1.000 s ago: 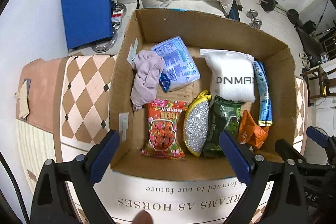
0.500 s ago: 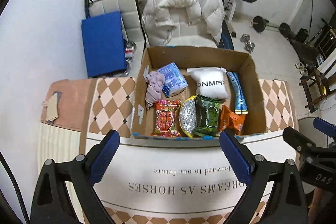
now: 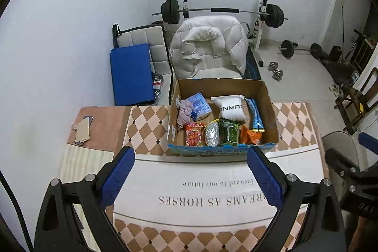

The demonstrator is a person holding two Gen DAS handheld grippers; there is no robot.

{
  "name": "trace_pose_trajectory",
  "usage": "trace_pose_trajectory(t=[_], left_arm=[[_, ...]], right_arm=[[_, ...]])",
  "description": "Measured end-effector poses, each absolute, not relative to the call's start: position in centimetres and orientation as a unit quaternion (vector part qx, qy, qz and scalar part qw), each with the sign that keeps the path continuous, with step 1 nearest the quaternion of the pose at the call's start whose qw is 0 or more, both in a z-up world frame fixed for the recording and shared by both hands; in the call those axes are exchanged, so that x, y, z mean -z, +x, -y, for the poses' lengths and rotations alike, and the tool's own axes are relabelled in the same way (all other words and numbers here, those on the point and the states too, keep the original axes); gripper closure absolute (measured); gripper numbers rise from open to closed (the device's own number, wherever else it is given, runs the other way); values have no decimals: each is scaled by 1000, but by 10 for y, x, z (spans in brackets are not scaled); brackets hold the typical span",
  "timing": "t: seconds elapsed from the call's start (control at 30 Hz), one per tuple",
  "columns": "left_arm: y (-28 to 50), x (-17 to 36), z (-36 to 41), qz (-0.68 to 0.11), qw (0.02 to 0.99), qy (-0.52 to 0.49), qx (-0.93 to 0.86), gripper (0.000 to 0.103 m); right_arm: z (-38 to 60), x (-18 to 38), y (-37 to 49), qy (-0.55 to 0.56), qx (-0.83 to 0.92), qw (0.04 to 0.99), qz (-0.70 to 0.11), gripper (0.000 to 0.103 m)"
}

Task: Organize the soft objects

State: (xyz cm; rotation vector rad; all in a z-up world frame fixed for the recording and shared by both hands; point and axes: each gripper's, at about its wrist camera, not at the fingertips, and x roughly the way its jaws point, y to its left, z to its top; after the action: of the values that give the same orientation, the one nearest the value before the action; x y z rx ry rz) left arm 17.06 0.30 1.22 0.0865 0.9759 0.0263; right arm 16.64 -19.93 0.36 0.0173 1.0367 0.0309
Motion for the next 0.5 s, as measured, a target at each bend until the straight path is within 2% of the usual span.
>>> trace_pose_trajectory(t=[0.5], left_arm=[[112, -37, -2, -472, 881, 6, 8, 6]], right_arm=[[196, -62, 87, 7, -19, 890, -456, 0]])
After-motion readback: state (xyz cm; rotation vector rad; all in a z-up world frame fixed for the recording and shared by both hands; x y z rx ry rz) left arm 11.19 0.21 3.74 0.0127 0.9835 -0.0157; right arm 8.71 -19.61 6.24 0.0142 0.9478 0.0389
